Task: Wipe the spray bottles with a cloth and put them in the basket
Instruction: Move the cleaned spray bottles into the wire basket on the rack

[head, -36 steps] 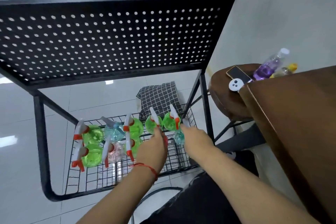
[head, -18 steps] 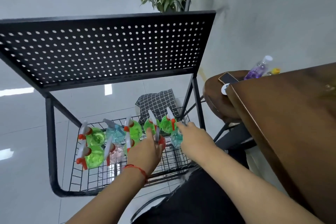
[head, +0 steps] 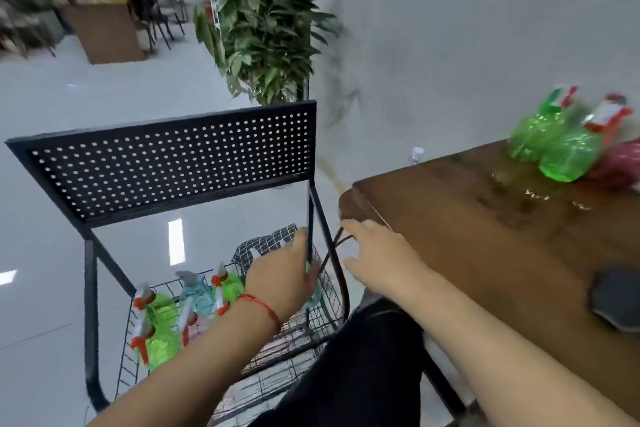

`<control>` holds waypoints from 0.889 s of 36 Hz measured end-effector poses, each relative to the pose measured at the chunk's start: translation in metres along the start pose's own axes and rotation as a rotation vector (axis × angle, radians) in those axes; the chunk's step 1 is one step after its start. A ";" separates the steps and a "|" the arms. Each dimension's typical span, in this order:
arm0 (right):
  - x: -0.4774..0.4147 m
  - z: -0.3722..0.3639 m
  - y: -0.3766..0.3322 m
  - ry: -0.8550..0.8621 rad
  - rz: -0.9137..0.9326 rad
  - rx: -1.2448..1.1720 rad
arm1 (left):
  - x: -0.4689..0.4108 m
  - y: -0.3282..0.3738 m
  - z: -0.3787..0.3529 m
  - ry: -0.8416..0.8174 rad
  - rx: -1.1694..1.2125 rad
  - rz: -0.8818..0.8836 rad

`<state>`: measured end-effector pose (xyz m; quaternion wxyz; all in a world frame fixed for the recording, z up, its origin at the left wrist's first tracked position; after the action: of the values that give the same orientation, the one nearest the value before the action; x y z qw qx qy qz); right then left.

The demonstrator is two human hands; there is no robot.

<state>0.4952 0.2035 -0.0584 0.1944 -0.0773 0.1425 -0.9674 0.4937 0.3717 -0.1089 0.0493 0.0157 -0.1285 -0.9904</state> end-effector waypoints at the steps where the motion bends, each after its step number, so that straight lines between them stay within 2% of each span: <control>1: 0.011 0.012 0.003 0.027 -0.013 -0.010 | 0.001 0.013 0.008 0.025 -0.014 -0.039; 10: 0.114 0.121 0.067 0.370 -0.160 0.028 | 0.007 0.156 0.070 0.186 -0.037 -0.411; 16: 0.162 0.180 0.143 0.498 -0.374 0.163 | -0.010 0.270 0.090 0.110 -0.061 -0.651; 21: 0.177 0.208 0.212 0.498 -0.540 0.264 | -0.035 0.356 0.093 -0.008 0.105 -0.723; 26: 0.164 0.234 0.284 0.531 -0.640 0.161 | -0.085 0.441 0.095 0.067 0.120 -0.719; 32: 0.127 0.269 0.352 0.610 -0.592 0.176 | -0.162 0.527 0.088 0.213 -0.014 -0.678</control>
<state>0.5596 -0.2244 0.1009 -0.1363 0.1914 0.0823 -0.9685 0.7006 -0.0965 0.1137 -0.2690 0.1602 -0.1034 -0.9441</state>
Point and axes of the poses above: each hand's wrist, its own x-axis away from the middle knuckle, its own z-axis out of the back of the hand, y = z × x, the point moved 5 cm from there along -x, towards the middle knuckle, and after that the axes turned 14 degrees about z, right-handed, at the moved point
